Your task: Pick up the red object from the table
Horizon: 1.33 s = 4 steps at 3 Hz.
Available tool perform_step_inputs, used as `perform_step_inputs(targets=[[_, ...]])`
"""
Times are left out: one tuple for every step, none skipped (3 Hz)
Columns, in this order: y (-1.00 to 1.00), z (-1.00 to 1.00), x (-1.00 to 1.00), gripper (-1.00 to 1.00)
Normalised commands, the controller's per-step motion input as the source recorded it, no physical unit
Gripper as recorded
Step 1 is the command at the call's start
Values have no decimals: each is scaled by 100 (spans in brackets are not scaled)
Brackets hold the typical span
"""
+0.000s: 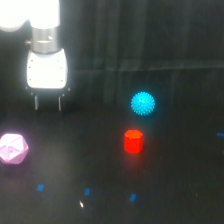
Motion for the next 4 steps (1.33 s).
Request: perform_step_inputs(targets=[[-64,-40,96,94],[-56,-56,83,-13],[-84,-40,100,14],[-23,-75,100,36]])
